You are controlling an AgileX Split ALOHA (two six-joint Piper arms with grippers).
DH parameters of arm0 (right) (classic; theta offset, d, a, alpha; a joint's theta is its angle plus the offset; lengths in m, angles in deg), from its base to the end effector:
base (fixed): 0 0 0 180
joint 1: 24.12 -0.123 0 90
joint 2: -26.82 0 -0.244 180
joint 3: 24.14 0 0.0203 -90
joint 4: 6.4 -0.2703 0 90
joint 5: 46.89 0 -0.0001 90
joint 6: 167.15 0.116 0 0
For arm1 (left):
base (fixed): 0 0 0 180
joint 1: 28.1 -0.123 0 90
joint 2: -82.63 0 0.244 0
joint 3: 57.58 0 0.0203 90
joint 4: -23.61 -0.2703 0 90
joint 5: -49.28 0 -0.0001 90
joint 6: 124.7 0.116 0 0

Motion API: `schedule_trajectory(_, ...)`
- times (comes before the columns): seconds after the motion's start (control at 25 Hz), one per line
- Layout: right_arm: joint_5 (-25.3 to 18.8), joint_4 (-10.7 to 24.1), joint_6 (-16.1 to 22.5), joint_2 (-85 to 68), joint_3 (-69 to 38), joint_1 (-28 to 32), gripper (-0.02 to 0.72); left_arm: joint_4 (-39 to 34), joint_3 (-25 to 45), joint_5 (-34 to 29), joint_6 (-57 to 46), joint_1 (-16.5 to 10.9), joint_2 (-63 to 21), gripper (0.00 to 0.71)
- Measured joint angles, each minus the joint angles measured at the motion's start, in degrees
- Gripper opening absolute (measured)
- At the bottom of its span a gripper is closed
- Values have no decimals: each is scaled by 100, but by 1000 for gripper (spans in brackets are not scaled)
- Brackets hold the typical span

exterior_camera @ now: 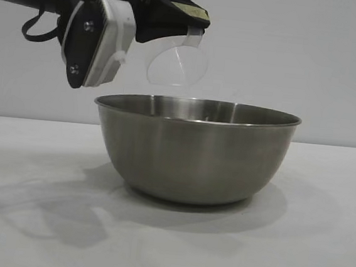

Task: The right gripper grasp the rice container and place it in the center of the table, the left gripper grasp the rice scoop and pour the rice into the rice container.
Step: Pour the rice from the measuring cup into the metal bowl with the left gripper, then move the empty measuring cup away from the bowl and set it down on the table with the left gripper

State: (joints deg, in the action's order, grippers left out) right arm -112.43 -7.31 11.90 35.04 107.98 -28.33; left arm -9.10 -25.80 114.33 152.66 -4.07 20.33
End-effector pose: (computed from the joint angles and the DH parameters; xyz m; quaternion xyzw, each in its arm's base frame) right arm 0.0699 0.0068 0.2646 -0.0400 0.8722 0.0218 0.4871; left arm 0.3141 -0.2023 0.1192 0.6938 0.0811 0.3573 0.6200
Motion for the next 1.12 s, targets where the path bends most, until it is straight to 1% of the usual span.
schedule_trajectory(0.2,0,0,0,0,0,0,537,949,0,0,-2243,2,0,0)
schedule_trajectory(0.32,0,0,0,0,0,0,537,1655,0,0,-3954,13,0,0)
schedule_trajectory(0.44,0,0,0,0,0,0,537,2583,0,0,-5428,13,0,0)
schedule_trajectory(0.56,0,0,0,0,0,0,537,3562,0,0,-6531,13,0,0)
schedule_trajectory(0.72,0,0,0,0,0,0,537,4939,30,0,-7316,13,0,0)
schedule_trajectory(0.84,0,0,0,0,0,0,537,5583,176,0,-7478,13,0,0)
schedule_trajectory(0.96,0,0,0,0,0,0,537,5928,421,0,-7643,13,0,0)
schedule_trajectory(1.12,0,0,0,0,0,0,537,6172,837,0,-7761,13,0,0)
